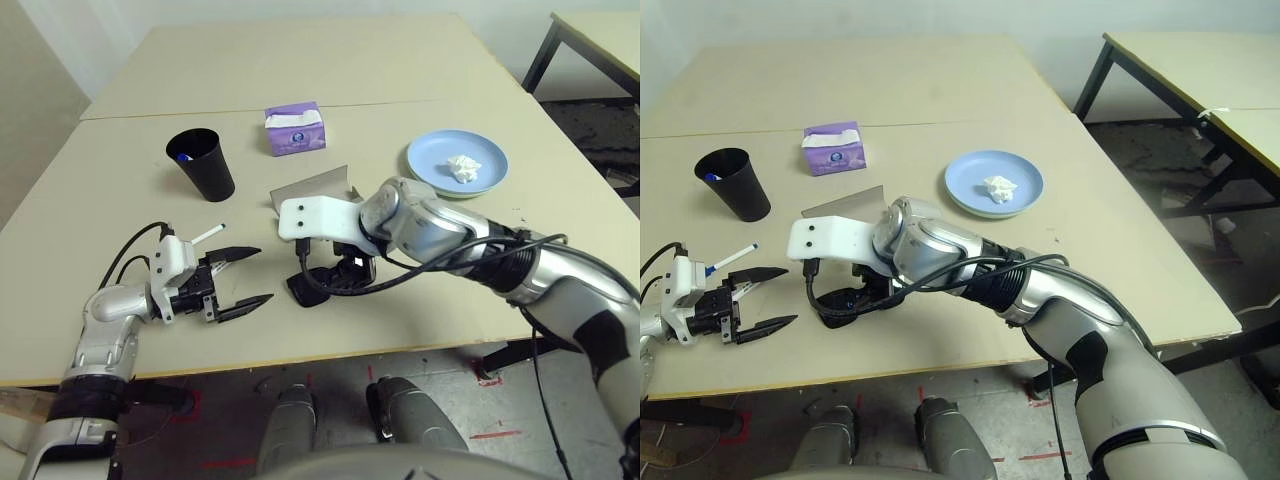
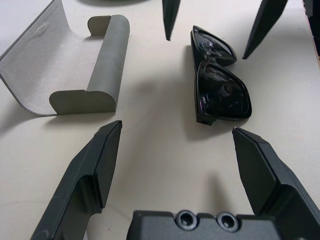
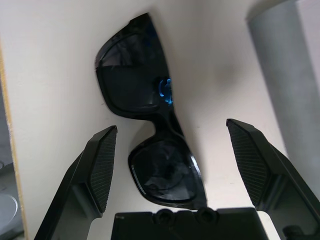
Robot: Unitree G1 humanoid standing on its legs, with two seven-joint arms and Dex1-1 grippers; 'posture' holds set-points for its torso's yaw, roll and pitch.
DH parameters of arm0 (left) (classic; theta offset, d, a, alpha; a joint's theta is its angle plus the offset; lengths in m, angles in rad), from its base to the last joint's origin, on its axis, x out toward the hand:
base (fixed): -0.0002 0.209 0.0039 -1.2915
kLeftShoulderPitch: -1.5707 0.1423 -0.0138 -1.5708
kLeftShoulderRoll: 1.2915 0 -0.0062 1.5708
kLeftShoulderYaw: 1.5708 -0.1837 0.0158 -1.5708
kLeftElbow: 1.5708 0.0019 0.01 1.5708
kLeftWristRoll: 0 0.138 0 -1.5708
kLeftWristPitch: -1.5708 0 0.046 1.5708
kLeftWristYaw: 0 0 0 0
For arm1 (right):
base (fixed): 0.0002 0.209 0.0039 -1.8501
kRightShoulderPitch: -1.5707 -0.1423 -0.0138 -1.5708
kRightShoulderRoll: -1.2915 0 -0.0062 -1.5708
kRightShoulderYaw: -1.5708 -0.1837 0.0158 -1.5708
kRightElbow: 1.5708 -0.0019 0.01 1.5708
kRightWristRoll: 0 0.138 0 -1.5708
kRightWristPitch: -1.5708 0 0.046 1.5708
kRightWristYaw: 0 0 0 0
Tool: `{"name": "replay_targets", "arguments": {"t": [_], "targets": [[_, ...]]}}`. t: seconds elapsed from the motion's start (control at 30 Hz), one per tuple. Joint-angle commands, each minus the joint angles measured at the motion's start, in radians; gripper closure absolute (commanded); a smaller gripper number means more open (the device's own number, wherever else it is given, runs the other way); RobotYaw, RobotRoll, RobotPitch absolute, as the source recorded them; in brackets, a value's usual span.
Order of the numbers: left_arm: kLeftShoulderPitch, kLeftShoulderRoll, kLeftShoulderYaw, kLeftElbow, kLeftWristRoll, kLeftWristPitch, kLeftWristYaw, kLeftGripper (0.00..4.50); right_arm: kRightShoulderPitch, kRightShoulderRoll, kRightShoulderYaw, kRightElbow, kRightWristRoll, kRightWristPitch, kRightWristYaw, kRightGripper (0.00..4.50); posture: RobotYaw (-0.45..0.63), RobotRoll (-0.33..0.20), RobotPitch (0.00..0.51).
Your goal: Organize and tidy the items on the table.
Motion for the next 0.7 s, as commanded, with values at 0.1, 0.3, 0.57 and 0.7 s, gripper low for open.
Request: {"name": "replay_targets", "arguments": {"t": [0.1, 0.3, 0.57, 0.7], "targets": [[0.014, 0.000, 0.006, -0.014, -0.001, 0.000, 0.001, 0.00, 0.022, 0.012, 0.011, -0.014, -0.024, -0.003, 0.015, 0.04, -0.06, 0.000, 0.125], [0.025, -0.001, 0.004, -0.035, -0.001, 0.009, 0.011, 0.00, 0.033, 0.024, 0.005, -0.007, -0.040, -0.004, 0.021, 0.04, -0.05, 0.000, 0.125], [0.035, -0.004, 0.002, -0.060, -0.004, 0.022, 0.023, 0.00, 0.042, 0.035, 0.001, 0.003, -0.052, -0.012, 0.025, 0.04, -0.05, 0.000, 0.127], [0.038, -0.004, 0.003, -0.069, -0.004, 0.028, 0.027, 0.00, 0.045, 0.041, -0.001, 0.017, -0.060, -0.024, 0.022, 0.04, -0.04, 0.000, 0.126]]}}
